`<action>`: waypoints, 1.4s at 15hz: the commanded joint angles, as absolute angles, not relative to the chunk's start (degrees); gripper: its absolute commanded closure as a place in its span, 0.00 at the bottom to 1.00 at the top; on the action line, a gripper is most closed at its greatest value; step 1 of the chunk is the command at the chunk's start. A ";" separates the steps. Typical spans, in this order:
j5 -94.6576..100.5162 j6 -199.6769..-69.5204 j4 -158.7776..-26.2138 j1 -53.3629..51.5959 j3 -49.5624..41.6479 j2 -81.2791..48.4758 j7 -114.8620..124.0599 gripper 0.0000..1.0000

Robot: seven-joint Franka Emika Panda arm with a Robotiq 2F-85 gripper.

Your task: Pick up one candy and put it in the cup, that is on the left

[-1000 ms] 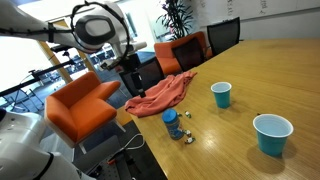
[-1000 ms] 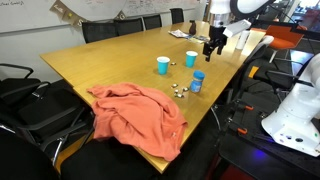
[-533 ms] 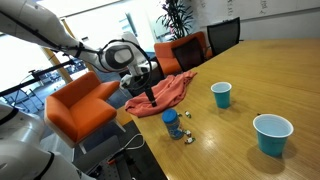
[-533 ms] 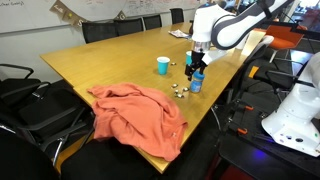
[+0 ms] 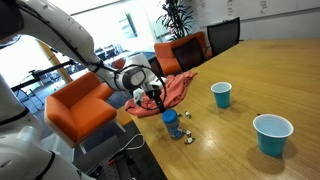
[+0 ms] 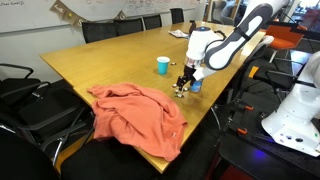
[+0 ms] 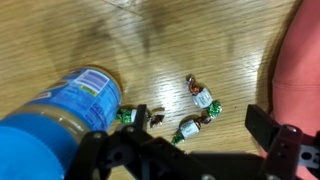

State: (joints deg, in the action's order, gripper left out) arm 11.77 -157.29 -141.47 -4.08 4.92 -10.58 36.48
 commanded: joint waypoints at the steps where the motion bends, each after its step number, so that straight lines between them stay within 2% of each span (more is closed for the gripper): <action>1: 13.65 -163.04 -140.98 -8.34 0.53 -14.52 38.36 0.00; 14: 12.08 -167.98 -139.37 -17.81 -7.95 -20.58 37.21 0.00; 15: 11.90 -168.13 -139.13 -18.13 -8.23 -20.97 37.14 0.17; 21: 11.02 -168.46 -137.63 -19.74 -9.62 -23.04 36.92 0.66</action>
